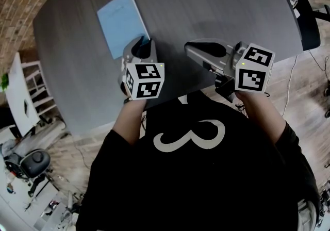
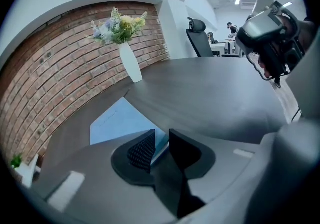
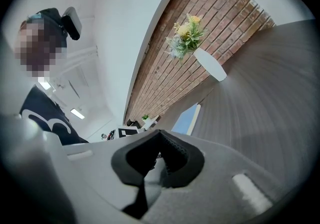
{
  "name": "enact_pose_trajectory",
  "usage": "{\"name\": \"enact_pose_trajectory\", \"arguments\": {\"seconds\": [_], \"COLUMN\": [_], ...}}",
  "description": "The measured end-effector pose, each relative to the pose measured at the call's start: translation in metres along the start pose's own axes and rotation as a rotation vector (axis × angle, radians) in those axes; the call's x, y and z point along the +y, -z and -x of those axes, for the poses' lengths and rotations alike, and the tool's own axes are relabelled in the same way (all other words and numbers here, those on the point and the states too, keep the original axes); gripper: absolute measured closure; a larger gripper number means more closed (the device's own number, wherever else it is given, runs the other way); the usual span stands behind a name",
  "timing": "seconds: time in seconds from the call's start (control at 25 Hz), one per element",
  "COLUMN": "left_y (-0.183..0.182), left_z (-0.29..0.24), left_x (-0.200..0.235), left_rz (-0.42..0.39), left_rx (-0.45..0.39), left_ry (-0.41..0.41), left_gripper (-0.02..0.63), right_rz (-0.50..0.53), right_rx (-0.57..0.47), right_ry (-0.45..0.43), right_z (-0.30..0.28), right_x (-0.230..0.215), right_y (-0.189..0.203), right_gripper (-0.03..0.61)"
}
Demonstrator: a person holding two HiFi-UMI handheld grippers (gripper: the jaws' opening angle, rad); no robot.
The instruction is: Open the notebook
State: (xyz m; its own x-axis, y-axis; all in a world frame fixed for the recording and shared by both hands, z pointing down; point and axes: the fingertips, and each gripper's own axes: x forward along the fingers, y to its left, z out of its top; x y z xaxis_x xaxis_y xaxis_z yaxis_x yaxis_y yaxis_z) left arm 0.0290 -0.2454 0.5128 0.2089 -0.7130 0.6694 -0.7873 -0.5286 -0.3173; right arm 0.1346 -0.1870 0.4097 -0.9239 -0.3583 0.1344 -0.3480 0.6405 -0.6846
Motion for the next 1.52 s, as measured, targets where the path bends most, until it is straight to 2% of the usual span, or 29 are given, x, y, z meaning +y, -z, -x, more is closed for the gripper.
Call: {"name": "enact_pose_trajectory", "arguments": {"seconds": [0.32,0.48,1.04,1.24,1.52], "left_y": [-0.001,-0.006,-0.022,-0.029,-0.032], "left_z": [-0.003,-0.001,0.028,0.050,0.078], "left_x": [0.002,0.007,0.021,0.038,0.063], "left_rz": [-0.023,-0.002,0.199,0.279,0.351], "left_rx": [0.027,0.023,-0.069,-0.128,-0.214], "left_ry": [0.032,0.038,0.090,0.120,0.135], "left_gripper": [0.560,0.571,0.580,0.581,0.583], "right_rz": [-0.016,-0.019,-0.020,-0.018,-0.007], "right_rx": [-0.015,-0.024,-0.073,-0.086,-0.087], "right_ry": [0.003,0.002,0.023,0.030,0.032], "right_z": [0.001,0.001,0.002,-0.009,-0.028], "right_x": [0.002,0.003,0.015,0.027,0.043], "right_y": [-0.001,-0.003,-0.009,-0.014,-0.019], "right_gripper": [0.578,0.578,0.578,0.578,0.578]}}
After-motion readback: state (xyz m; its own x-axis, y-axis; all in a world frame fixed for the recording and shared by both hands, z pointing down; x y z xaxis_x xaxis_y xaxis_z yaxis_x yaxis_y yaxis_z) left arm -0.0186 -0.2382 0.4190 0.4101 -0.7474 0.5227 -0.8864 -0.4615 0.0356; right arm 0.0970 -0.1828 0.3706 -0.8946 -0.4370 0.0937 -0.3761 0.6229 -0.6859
